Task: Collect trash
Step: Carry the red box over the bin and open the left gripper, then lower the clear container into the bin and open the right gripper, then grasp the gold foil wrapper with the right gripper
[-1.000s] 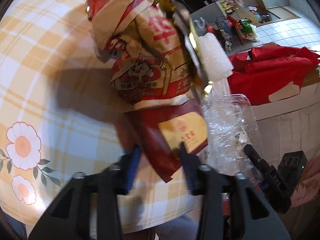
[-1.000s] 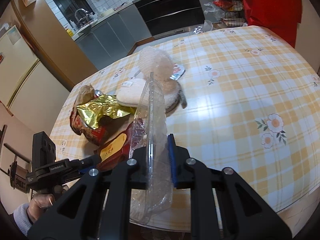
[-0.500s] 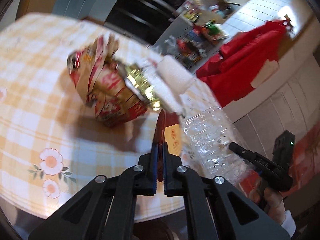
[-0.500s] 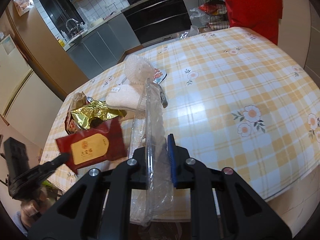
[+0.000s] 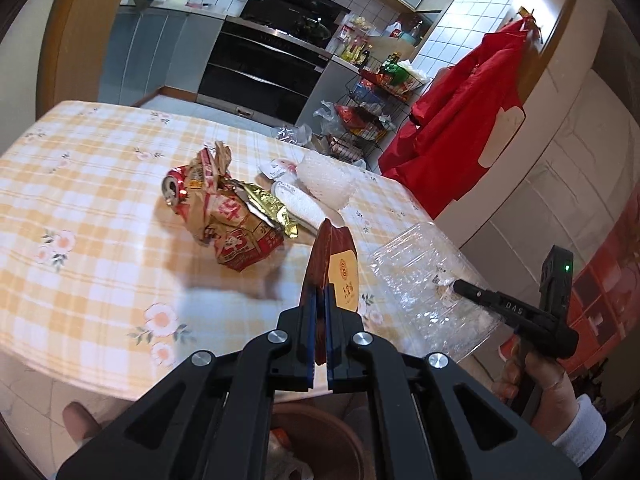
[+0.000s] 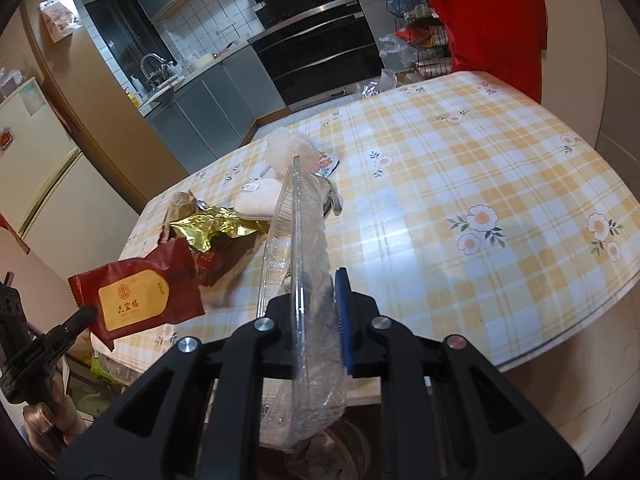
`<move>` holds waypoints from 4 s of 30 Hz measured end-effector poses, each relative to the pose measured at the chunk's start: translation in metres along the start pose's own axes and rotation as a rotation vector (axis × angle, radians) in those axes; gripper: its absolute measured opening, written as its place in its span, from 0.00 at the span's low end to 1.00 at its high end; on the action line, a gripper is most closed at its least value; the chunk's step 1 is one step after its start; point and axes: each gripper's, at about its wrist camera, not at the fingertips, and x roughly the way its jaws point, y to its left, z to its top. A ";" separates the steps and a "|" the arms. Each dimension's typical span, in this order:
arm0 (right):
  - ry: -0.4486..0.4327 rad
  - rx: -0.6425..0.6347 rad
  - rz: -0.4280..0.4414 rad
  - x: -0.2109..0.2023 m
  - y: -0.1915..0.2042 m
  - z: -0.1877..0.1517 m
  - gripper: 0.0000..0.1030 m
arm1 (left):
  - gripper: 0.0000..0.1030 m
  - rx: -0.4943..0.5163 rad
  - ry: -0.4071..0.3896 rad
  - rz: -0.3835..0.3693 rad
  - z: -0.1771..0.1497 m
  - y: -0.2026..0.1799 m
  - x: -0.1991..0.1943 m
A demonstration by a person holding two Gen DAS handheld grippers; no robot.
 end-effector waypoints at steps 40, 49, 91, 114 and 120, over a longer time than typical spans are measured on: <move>0.061 -0.169 0.035 -0.054 0.051 -0.088 0.17 | 0.91 -0.018 0.068 0.134 -0.100 0.021 -0.075; 0.158 -0.203 0.066 -0.038 0.063 -0.110 0.17 | 0.94 -0.061 -0.011 0.274 -0.089 0.044 -0.095; 0.205 -0.213 -0.077 -0.002 0.040 -0.111 0.92 | 0.94 0.002 0.031 0.325 -0.084 0.047 -0.065; 0.153 -0.521 0.063 0.137 0.136 0.024 0.91 | 0.94 -0.012 0.017 0.356 0.036 0.101 0.020; 0.229 -0.740 0.063 0.198 0.178 0.035 0.83 | 0.94 -0.006 0.040 0.322 0.050 0.114 0.049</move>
